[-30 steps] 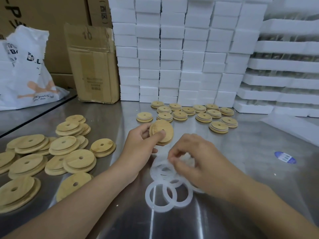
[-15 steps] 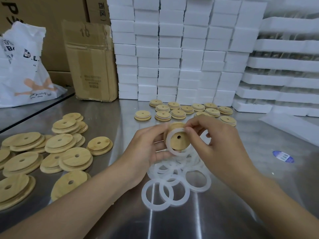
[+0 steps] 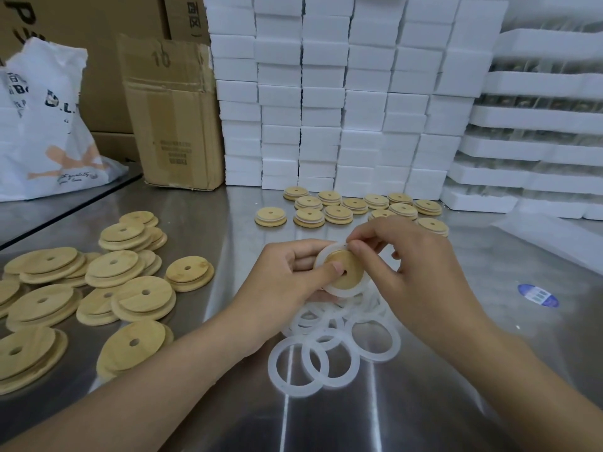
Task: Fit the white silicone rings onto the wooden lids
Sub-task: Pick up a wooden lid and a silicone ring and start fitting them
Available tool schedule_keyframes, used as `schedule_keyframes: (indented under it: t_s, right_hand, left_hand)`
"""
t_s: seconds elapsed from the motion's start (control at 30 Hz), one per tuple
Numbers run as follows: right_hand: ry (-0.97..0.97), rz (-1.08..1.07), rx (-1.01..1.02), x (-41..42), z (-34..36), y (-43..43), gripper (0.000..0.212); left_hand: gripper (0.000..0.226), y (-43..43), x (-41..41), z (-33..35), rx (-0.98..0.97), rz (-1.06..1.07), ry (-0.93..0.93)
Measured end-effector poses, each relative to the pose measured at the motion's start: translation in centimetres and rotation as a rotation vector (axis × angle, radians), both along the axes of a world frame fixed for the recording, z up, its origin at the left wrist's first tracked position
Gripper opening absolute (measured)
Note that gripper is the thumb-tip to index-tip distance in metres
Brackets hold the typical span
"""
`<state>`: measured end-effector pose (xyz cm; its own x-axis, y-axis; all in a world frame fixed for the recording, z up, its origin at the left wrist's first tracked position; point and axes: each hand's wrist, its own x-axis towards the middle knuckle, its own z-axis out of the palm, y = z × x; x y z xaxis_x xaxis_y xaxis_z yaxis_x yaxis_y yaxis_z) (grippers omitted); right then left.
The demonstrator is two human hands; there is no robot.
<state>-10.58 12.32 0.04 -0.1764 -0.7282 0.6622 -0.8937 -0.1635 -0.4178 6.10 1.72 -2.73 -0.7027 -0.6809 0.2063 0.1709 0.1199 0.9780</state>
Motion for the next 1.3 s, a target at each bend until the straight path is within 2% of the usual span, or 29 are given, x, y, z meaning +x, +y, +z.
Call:
schedule_keyframes:
  t_s: [0.27, 0.57, 0.77, 0.93, 1.1, 1.3]
  right_hand:
    - [0.008, 0.022, 0.049, -0.6, 0.4, 0.1, 0.009]
    - [-0.250, 0.157, 0.110, -1.2, 0.9, 0.0, 0.016]
    - [-0.353, 0.217, 0.112, -1.3, 1.0, -0.1, 0.016]
    - [-0.351, 0.222, 0.130, -1.2, 1.0, 0.0, 0.016]
    - [-0.330, 0.201, 0.150, -1.2, 1.0, 0.0, 0.015]
    - [-0.369, 0.168, 0.147, -1.1, 0.8, 0.1, 0.011]
  left_hand:
    - [0.024, -0.1, 0.0, 0.0, -0.002, 0.007, -0.009]
    - [0.025, -0.5, 0.2, 0.2, 0.011, -0.023, 0.005]
    - [0.027, -0.7, 0.4, 0.2, 0.003, -0.028, -0.008]
    - [0.029, -0.7, 0.4, 0.2, -0.022, -0.016, -0.005]
    - [0.040, -0.5, 0.3, 0.2, -0.065, 0.019, 0.059]
    - [0.029, -0.6, 0.3, 0.0, -0.109, 0.067, 0.077]
